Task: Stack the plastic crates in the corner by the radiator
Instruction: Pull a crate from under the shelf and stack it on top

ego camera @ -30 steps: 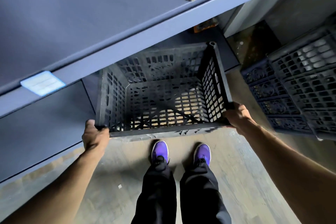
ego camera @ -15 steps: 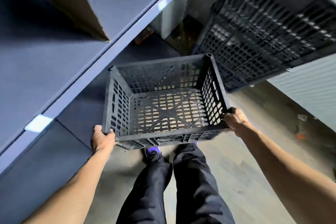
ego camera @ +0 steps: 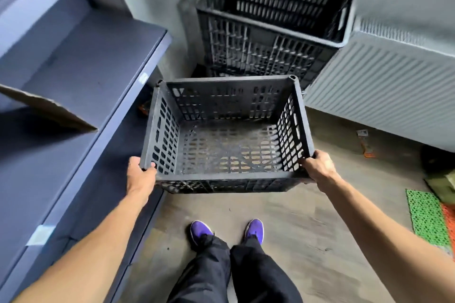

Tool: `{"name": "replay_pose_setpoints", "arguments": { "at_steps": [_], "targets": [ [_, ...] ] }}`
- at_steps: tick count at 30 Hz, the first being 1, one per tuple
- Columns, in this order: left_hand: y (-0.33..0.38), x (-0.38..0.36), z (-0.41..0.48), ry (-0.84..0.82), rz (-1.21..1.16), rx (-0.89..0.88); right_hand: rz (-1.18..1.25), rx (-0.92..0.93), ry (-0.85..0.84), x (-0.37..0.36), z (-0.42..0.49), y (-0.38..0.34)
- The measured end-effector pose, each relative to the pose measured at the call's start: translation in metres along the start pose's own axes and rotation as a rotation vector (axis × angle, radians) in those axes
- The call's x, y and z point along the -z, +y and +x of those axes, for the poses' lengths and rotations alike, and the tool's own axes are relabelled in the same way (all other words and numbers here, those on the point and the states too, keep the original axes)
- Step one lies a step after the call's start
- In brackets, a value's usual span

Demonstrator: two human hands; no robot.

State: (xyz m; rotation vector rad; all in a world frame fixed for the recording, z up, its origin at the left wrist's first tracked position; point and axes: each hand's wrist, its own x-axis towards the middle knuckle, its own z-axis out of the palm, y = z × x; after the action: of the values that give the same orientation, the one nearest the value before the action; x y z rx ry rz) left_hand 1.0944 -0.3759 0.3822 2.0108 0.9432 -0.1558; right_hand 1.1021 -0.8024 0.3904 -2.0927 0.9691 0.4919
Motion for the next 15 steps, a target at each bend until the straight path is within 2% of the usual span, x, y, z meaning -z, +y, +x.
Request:
{"name": "replay_pose_setpoints", "arguments": {
  "at_steps": [8,15],
  "targets": [
    [0.088,0.007,-0.030,-0.094,-0.108,-0.131,0.017,0.060,0.065,0.088,-0.020,-0.013],
    [0.150,0.027,-0.055,-0.066,-0.149,-0.245,0.092,0.154,0.073,0.146,-0.048,-0.034]
  ]
}}
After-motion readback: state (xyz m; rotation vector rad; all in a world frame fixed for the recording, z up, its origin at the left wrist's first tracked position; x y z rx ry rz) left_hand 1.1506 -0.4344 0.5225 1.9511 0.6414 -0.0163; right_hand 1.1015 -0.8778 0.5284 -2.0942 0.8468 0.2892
